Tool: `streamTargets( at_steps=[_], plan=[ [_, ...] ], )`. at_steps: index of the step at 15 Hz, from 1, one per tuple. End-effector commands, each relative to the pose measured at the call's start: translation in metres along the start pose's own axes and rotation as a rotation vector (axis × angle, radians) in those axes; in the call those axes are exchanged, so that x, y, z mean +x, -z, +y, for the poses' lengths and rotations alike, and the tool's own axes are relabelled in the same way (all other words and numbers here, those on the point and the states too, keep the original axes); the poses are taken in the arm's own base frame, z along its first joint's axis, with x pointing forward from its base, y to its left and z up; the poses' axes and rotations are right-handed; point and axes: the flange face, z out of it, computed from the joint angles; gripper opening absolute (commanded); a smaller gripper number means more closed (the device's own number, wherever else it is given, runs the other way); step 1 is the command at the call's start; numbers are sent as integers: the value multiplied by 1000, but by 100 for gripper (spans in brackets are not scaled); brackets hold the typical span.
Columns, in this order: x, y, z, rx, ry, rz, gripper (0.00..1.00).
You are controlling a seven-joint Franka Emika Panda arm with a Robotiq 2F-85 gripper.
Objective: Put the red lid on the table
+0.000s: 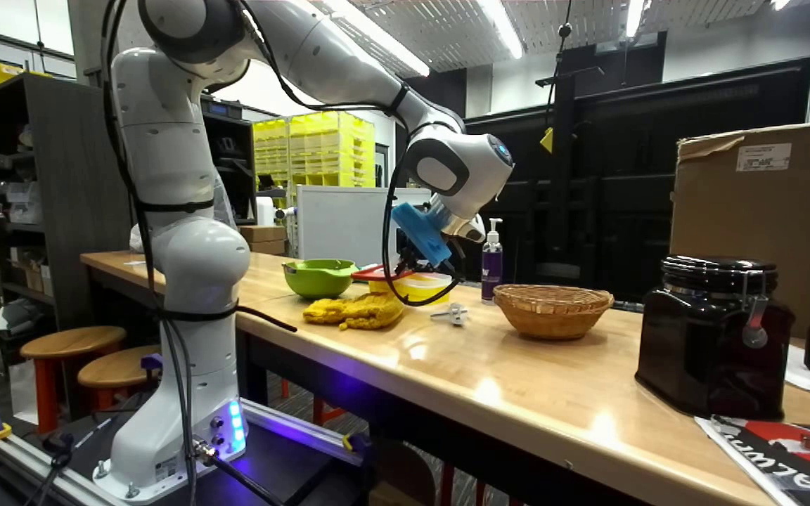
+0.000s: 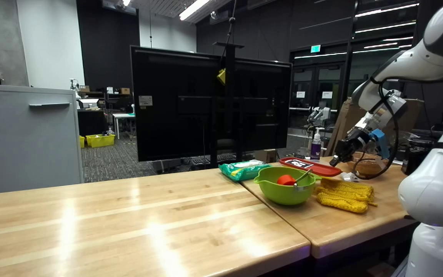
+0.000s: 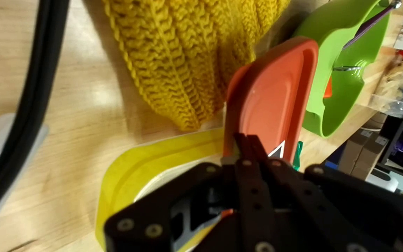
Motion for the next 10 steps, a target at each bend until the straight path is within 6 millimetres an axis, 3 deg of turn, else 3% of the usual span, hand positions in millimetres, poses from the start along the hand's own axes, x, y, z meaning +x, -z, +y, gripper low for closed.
streamTargets(
  at_steps=[1,10],
  plan=[
    [2,3,-7,-6,11,-15,27],
    [6,2,-10,-15,24,-45,85]
  ],
)
